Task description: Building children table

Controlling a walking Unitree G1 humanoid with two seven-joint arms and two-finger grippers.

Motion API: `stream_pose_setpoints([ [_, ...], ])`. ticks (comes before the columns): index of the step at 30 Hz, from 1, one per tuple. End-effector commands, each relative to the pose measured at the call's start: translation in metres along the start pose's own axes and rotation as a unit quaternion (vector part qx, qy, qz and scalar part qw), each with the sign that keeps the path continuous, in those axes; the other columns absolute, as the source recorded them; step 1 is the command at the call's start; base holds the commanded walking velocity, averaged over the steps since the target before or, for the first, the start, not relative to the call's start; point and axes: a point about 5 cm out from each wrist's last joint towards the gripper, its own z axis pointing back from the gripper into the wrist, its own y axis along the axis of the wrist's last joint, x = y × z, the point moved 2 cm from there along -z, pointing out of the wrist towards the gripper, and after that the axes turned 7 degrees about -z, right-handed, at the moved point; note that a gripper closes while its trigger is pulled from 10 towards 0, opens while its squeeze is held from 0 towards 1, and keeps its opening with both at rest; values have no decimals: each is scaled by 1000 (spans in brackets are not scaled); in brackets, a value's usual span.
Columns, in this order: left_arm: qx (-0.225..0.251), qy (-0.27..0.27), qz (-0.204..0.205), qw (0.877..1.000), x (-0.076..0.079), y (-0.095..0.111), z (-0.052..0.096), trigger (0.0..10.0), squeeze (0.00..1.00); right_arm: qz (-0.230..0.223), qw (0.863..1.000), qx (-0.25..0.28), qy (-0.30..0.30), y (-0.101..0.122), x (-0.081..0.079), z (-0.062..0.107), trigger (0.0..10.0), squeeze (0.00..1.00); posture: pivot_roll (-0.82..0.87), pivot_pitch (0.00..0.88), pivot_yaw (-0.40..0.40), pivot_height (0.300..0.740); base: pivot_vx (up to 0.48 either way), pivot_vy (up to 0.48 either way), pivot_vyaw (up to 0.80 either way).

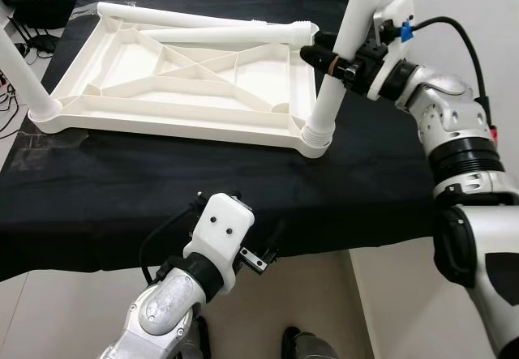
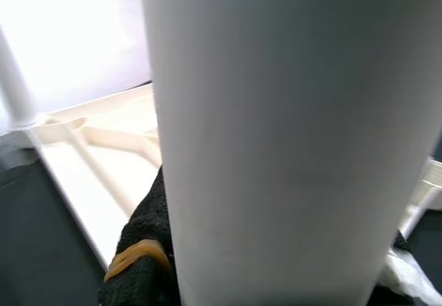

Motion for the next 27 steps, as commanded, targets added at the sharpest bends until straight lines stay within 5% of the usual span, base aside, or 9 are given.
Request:
stream_pose_setpoints([
  [1, -7, 2, 0, 1000, 0, -3, 1, 10000, 0, -12, 996, -72, -50, -39, 12, 13, 10000, 0, 74, 257, -47, 740, 0, 0, 0],
  [15, -3, 23, -11, 1000, -10, -1, -1, 10000, 0, -25, 989, -64, -132, -52, 17, 15, 10000, 0, 74, 257, -47, 740, 0, 0, 0],
  [24, -3, 28, -13, 1000, -13, -1, -3, 10000, 0, -65, 961, -50, -263, -65, 21, 13, 10000, 0, 74, 260, -44, 740, 0, 0, 0],
  [27, -3, 28, -13, 1000, -13, -1, -3, 10000, 0, -65, 961, -50, -263, -65, 21, 13, 10000, 0, 74, 260, -44, 740, 0, 0, 0],
])
